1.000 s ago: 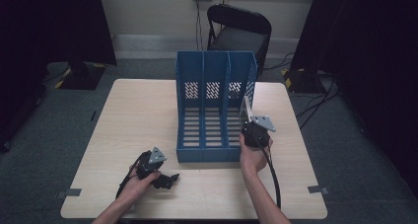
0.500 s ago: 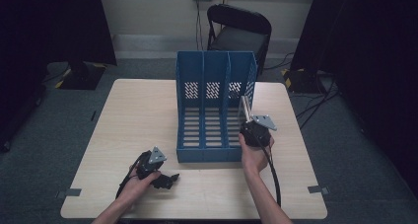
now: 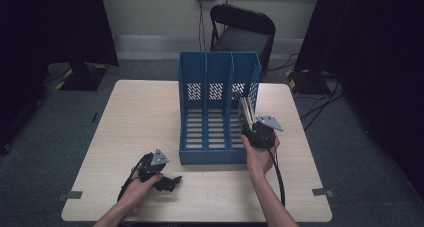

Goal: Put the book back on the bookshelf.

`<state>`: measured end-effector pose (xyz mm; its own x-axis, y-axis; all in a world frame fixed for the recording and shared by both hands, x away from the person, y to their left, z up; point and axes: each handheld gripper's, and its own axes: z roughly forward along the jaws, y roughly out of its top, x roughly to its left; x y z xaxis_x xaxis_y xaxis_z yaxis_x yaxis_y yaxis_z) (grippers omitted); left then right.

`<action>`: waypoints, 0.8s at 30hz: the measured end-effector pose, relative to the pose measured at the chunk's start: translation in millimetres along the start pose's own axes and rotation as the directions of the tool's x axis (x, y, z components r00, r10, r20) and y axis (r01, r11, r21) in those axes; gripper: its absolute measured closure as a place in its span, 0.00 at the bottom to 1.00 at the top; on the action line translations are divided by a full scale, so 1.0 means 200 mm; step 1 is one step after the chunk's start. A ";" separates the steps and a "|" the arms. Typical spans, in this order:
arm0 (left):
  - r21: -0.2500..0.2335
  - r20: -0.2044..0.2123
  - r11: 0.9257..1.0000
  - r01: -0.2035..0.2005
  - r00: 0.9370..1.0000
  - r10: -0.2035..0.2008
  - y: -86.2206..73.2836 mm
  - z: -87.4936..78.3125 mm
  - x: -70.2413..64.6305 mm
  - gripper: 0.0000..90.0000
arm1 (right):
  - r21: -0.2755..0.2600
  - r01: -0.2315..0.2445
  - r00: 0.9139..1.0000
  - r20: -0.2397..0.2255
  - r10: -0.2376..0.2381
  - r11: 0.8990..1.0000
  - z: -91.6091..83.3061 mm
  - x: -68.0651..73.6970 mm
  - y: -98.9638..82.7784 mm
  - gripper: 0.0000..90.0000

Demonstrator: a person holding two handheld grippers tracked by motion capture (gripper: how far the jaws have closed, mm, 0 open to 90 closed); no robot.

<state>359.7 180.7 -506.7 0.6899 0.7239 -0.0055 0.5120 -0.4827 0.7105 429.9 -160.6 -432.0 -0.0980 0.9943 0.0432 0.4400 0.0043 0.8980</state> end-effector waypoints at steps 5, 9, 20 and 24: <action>0.000 0.004 1.000 -0.006 1.000 0.006 0.00 0.00 0.00 0.00 | -0.004 -0.004 1.000 -0.026 0.004 1.000 0.00 -0.01 0.01 0.49; 0.000 0.006 1.000 -0.007 1.000 0.007 0.00 0.00 0.01 0.00 | -0.012 0.004 0.998 -0.058 -0.005 1.000 -0.01 -0.01 0.02 0.43; 0.001 0.008 1.000 -0.009 1.000 0.009 0.01 0.01 0.01 0.00 | 0.026 -0.012 0.983 -0.183 0.016 1.000 -0.05 -0.08 0.02 0.25; 0.001 0.008 1.000 -0.010 1.000 0.010 0.01 0.01 0.01 0.00 | 0.009 -0.003 0.976 -0.216 0.005 1.000 -0.10 -0.09 0.03 0.22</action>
<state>362.5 180.9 -506.7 0.6987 0.7154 -0.0038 0.5055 -0.4900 0.7102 417.3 -181.1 -418.3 -0.2861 0.9478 0.1408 0.4483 0.0025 0.8939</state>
